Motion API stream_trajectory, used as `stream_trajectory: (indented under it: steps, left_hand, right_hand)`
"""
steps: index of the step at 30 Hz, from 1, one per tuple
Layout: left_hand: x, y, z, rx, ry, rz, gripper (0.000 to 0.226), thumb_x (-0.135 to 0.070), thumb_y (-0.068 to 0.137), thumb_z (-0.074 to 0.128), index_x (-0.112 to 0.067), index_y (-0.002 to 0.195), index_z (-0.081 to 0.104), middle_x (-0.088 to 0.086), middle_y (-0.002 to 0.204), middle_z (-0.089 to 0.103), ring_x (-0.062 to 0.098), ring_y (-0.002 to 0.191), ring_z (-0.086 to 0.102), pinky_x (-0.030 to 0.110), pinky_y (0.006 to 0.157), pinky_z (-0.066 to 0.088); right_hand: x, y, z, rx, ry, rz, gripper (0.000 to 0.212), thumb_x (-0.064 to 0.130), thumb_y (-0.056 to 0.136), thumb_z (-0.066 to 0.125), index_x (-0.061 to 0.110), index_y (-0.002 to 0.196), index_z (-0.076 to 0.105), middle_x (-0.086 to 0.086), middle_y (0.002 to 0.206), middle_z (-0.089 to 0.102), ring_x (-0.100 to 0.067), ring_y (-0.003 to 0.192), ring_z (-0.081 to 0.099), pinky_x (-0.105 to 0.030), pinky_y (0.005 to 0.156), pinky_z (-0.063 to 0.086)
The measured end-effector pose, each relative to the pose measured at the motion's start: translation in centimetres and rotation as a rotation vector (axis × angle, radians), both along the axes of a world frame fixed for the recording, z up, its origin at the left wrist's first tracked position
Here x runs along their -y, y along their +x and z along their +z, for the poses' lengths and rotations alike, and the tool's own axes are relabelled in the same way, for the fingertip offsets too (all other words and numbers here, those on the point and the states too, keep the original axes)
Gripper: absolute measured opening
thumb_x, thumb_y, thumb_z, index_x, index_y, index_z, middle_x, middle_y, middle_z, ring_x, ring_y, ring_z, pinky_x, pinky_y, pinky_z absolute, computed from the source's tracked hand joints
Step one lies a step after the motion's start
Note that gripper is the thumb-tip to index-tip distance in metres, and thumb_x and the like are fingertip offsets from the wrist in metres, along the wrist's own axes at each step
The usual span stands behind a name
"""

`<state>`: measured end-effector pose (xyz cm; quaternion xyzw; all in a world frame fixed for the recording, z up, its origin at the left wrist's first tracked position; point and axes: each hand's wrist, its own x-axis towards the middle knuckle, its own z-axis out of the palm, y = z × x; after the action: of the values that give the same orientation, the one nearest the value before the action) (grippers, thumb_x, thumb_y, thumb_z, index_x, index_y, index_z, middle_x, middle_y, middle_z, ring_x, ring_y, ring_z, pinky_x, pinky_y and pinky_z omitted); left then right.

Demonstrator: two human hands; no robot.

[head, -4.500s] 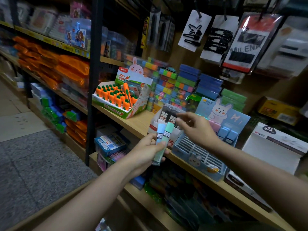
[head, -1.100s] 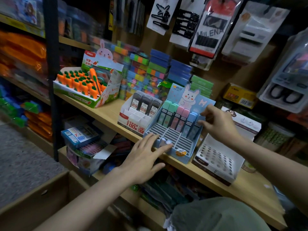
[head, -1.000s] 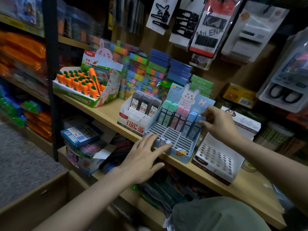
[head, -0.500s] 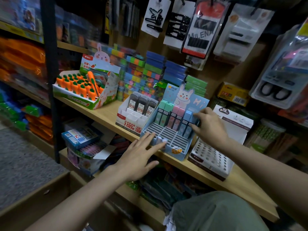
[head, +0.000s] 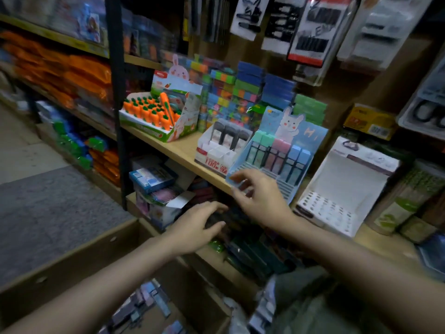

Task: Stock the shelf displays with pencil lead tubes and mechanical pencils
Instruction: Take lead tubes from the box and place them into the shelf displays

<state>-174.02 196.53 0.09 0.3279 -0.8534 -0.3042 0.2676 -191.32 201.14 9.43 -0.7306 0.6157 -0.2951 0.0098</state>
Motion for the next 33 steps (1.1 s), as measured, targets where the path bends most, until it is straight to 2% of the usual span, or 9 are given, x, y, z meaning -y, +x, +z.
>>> stream_trajectory:
  steps: [4,7,9,12,16,19,24,29,33]
  left_hand:
    - [-0.2,5.3,-5.0,-0.016,0.387,0.275,0.009,-0.019,0.091,0.064,-0.027,0.096,0.065,-0.008,0.092,0.067,0.007,0.084,0.063,0.018,0.071,0.051]
    - [-1.7,9.5,-9.8,-0.081,0.746,0.524,0.02,-0.003,0.09,0.06,-0.019,0.078,0.061,0.001,0.072,0.061,0.008,0.059,0.058,0.018,0.053,0.046]
    - [-3.4,11.6,-12.5,-0.057,0.799,0.68,0.031,0.008,0.092,0.044,-0.011,0.069,0.052,0.006,0.061,0.052,0.002,0.047,0.049,0.013,0.045,0.039]
    - [-5.7,12.8,-17.0,-0.2,1.007,0.971,0.03,0.008,0.09,0.038,-0.012,0.068,0.042,0.003,0.051,0.046,0.004,0.055,0.042,0.016,0.048,0.04]
    - [-8.6,11.9,-22.9,-0.238,1.187,1.166,0.027,0.003,0.09,0.056,-0.015,0.072,0.049,0.004,0.073,0.052,0.022,0.07,0.051,0.031,0.071,0.046]
    - [-9.6,11.7,-25.7,-0.12,1.155,1.276,0.012,-0.01,0.085,0.068,-0.011,0.084,0.057,0.009,0.091,0.061,0.027,0.093,0.059,0.03,0.084,0.047]
    - [-10.0,11.0,-27.9,0.099,0.997,1.341,0.043,-0.026,0.08,0.076,-0.012,0.115,0.056,0.011,0.124,0.057,0.031,0.115,0.053,0.033,0.095,0.044]
    - [-10.6,9.8,-29.4,0.145,0.766,1.365,0.045,-0.024,0.082,0.075,-0.013,0.12,0.054,0.007,0.127,0.05,0.026,0.12,0.042,0.035,0.097,0.039]
    - [-10.1,9.0,-29.8,0.086,0.732,1.495,0.046,-0.024,0.078,0.078,-0.009,0.114,0.053,0.009,0.12,0.053,0.029,0.115,0.045,0.039,0.092,0.041]
  right_hand:
    - [0.2,5.8,-6.0,0.106,0.252,0.161,0.01,0.021,0.086,0.066,0.025,0.093,0.072,0.016,0.081,0.065,0.005,0.071,0.058,-0.002,0.067,0.041]
    - [1.0,8.5,-12.1,0.089,0.507,0.206,0.007,0.021,0.085,0.068,0.023,0.089,0.073,0.013,0.075,0.063,0.002,0.065,0.055,0.0,0.058,0.037]
    - [1.3,9.6,-16.4,0.118,0.671,0.199,0.007,0.015,0.086,0.067,0.018,0.089,0.072,0.006,0.079,0.064,-0.003,0.065,0.055,-0.006,0.06,0.038]
    - [1.5,10.7,-22.1,0.124,0.834,0.128,0.012,0.014,0.086,0.066,0.025,0.081,0.066,0.004,0.082,0.065,-0.01,0.077,0.058,-0.022,0.072,0.045]
    - [1.7,11.5,-27.4,0.116,0.972,0.035,0.009,0.015,0.083,0.067,0.024,0.086,0.066,0.002,0.09,0.069,-0.011,0.08,0.061,-0.02,0.07,0.045]
    - [1.8,12.4,-30.7,0.166,1.061,0.008,0.012,0.014,0.085,0.063,0.019,0.096,0.065,-0.003,0.101,0.069,-0.013,0.085,0.064,-0.022,0.078,0.051]
    - [2.1,14.1,-35.5,-0.07,0.974,0.06,0.041,0.019,0.088,0.063,0.016,0.128,0.055,-0.007,0.129,0.051,-0.019,0.112,0.053,-0.027,0.097,0.044]
    - [1.6,14.6,-37.9,-0.33,0.91,0.143,0.075,0.026,0.09,0.056,0.013,0.153,0.016,-0.011,0.155,0.015,-0.028,0.14,0.024,-0.039,0.112,0.029]
    - [1.1,15.1,-38.2,-0.334,0.891,0.088,0.068,0.025,0.096,0.048,0.012,0.153,0.014,-0.01,0.156,0.017,-0.027,0.136,0.028,-0.037,0.108,0.032]
